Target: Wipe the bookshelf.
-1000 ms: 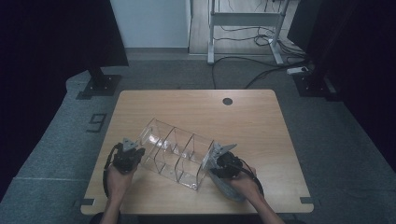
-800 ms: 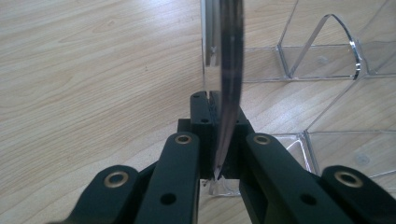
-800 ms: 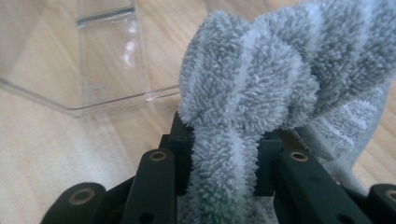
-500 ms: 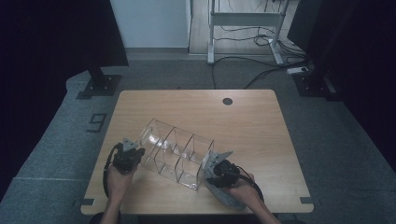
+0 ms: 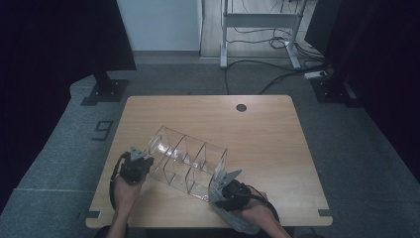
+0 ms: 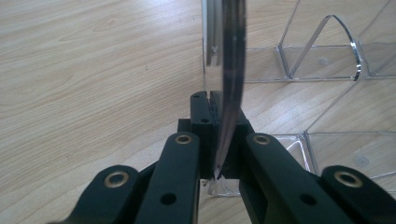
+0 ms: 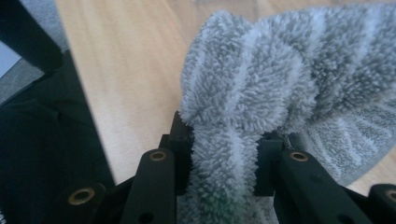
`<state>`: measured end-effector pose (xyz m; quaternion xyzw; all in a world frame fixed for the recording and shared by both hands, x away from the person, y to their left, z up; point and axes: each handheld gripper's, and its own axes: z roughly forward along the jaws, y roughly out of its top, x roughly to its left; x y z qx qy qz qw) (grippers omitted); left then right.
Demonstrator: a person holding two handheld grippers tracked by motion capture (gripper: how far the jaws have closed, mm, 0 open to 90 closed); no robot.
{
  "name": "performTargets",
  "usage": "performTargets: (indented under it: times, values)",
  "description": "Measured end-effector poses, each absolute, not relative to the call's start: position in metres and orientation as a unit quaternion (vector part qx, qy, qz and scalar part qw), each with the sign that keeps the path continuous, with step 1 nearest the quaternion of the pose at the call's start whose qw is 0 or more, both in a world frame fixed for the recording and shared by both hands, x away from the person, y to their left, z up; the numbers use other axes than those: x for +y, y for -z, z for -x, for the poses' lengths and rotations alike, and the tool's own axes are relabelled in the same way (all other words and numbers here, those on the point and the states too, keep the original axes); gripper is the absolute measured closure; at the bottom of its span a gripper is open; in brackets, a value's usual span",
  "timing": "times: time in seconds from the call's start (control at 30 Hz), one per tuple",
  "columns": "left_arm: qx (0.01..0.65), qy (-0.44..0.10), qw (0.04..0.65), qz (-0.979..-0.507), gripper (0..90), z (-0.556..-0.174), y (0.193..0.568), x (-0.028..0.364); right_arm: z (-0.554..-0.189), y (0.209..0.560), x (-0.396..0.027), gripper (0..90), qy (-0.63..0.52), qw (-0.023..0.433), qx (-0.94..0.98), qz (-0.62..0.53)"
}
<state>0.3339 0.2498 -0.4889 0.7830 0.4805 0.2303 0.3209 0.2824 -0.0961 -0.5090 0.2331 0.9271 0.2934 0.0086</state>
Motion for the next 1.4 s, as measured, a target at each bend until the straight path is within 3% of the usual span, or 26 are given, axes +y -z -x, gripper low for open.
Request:
performTargets:
  times: [0.57,1.4]
  values:
    - [0.475,-0.226,0.328,-0.784,87.0,-0.334,0.49,0.252,-0.284,0.499,-0.107,68.2,-0.288,0.0,0.929,-0.231]
    - [0.469,-0.217,0.336,-0.787,86.8,-0.335,0.491,0.256,-0.318,0.457,-0.168,68.3,-0.305,0.083,0.897,-0.308]
